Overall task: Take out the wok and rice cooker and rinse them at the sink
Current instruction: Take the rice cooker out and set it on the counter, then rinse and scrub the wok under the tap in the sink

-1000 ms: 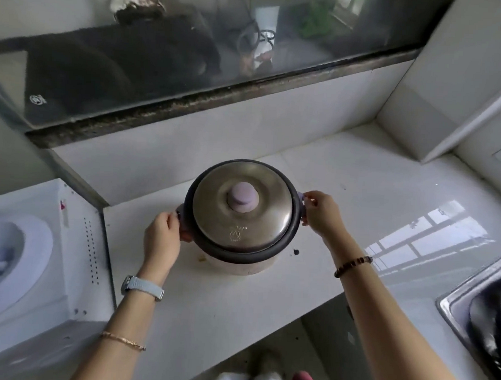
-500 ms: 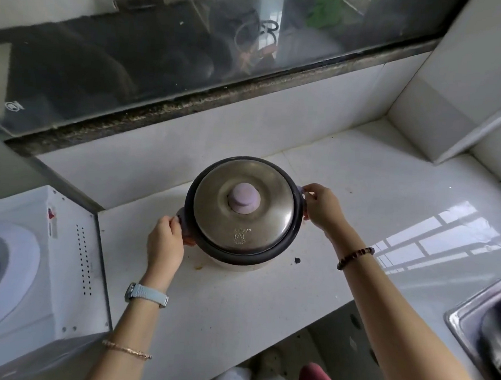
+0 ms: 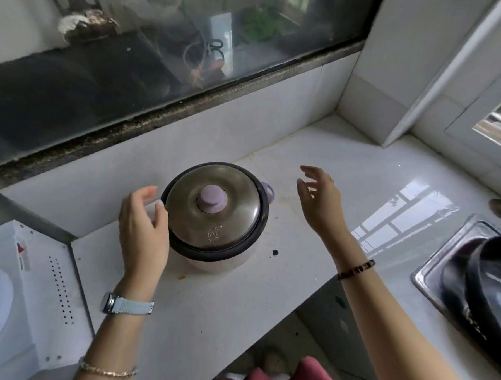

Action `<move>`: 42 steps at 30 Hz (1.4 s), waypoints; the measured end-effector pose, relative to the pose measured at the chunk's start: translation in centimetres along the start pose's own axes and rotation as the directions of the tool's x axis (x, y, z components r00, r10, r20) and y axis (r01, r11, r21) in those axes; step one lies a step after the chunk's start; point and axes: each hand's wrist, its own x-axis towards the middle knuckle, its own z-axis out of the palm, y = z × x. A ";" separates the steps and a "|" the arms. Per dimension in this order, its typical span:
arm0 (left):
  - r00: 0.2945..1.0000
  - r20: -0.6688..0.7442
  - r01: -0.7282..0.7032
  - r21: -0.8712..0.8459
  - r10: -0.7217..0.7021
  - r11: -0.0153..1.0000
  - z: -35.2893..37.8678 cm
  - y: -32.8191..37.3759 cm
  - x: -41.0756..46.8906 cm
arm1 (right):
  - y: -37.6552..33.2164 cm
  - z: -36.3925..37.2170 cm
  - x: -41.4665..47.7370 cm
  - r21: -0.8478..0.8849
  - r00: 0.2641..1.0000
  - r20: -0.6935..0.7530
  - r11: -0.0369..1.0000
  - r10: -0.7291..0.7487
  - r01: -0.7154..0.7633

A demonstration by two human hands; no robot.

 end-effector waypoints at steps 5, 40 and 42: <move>0.957 0.129 -0.252 -0.070 0.259 0.965 1.1 6.8 -0.2 | 0.3 -6.7 -4.6 -0.042 0.975 -0.220 0.999 -0.040 0.031; 0.367 0.473 -0.502 -0.624 0.801 0.599 14.9 31.3 -36.3 | 18.8 -36.6 -39.7 0.009 0.670 -0.676 0.913 0.307 -0.409; 0.363 0.479 -0.497 -0.626 0.799 0.601 15.8 31.8 -36.4 | 19.5 -36.9 -39.4 0.026 0.668 -0.668 0.908 0.327 -0.418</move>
